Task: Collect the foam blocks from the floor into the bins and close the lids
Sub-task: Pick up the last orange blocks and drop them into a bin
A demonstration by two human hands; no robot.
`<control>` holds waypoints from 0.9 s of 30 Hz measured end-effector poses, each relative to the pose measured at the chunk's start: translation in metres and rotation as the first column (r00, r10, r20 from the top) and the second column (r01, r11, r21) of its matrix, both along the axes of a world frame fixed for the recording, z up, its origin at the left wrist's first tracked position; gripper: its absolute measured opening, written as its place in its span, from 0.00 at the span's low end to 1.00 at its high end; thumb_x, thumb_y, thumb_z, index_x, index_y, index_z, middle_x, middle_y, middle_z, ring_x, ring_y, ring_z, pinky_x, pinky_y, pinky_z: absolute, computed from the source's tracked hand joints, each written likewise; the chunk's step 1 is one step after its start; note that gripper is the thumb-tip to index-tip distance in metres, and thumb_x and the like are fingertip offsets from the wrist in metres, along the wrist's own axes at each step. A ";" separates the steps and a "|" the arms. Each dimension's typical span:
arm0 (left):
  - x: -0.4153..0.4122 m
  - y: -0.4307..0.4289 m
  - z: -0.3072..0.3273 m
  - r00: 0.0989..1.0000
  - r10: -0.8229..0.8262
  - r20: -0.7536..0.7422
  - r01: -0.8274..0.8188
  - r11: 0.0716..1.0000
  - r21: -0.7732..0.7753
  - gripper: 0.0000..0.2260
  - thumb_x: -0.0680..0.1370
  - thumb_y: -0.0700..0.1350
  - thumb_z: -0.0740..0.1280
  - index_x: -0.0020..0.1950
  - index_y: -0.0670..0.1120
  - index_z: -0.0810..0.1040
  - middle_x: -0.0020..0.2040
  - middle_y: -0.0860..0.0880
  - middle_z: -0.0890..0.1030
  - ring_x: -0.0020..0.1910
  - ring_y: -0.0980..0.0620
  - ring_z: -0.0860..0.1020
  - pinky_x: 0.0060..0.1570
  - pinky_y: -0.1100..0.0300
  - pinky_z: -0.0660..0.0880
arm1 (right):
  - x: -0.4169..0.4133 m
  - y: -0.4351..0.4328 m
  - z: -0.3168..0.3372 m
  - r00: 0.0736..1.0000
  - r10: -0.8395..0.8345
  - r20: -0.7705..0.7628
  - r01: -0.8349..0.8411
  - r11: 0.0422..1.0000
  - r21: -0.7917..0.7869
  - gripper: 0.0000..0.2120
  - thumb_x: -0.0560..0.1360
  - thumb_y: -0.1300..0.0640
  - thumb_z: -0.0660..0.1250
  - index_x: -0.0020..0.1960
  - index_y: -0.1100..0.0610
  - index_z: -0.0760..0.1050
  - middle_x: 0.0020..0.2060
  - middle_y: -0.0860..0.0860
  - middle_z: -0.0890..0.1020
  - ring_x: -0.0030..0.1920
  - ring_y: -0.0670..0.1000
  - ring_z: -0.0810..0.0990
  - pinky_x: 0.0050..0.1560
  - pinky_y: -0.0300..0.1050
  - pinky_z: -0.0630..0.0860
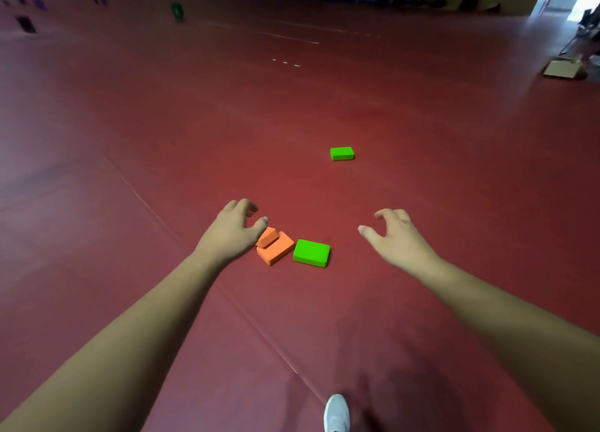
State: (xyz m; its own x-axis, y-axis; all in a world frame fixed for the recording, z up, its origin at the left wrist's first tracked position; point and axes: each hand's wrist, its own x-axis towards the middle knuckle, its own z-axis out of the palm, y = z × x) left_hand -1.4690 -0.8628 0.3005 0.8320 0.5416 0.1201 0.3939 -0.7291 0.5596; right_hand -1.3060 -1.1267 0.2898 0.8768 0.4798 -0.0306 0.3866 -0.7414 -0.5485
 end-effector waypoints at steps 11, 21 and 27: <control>0.092 0.171 -0.022 0.950 0.309 -0.049 -0.311 0.950 -0.035 0.14 0.79 0.54 0.65 0.59 0.46 0.76 0.53 0.49 0.76 0.49 0.51 0.76 0.51 0.57 0.70 | 0.182 0.273 -0.015 0.939 0.340 -0.058 -0.341 0.940 0.000 0.26 0.76 0.39 0.64 0.66 0.54 0.71 0.64 0.56 0.71 0.66 0.59 0.73 0.69 0.56 0.68; 0.234 0.386 -0.093 0.953 0.291 -0.088 -0.300 0.947 -0.112 0.13 0.79 0.52 0.66 0.58 0.45 0.76 0.52 0.48 0.76 0.48 0.50 0.76 0.48 0.58 0.68 | 0.309 0.483 -0.084 0.936 0.336 -0.109 -0.340 0.940 -0.022 0.24 0.76 0.41 0.66 0.64 0.55 0.73 0.62 0.57 0.73 0.64 0.59 0.74 0.68 0.53 0.69; 0.379 0.522 -0.135 0.982 0.094 -0.164 -0.128 0.968 -0.214 0.13 0.79 0.50 0.65 0.57 0.42 0.77 0.52 0.46 0.77 0.51 0.47 0.75 0.50 0.57 0.70 | 0.403 0.564 -0.123 0.977 0.087 -0.195 -0.102 0.992 -0.068 0.17 0.75 0.48 0.71 0.58 0.59 0.77 0.54 0.57 0.76 0.57 0.58 0.77 0.59 0.43 0.68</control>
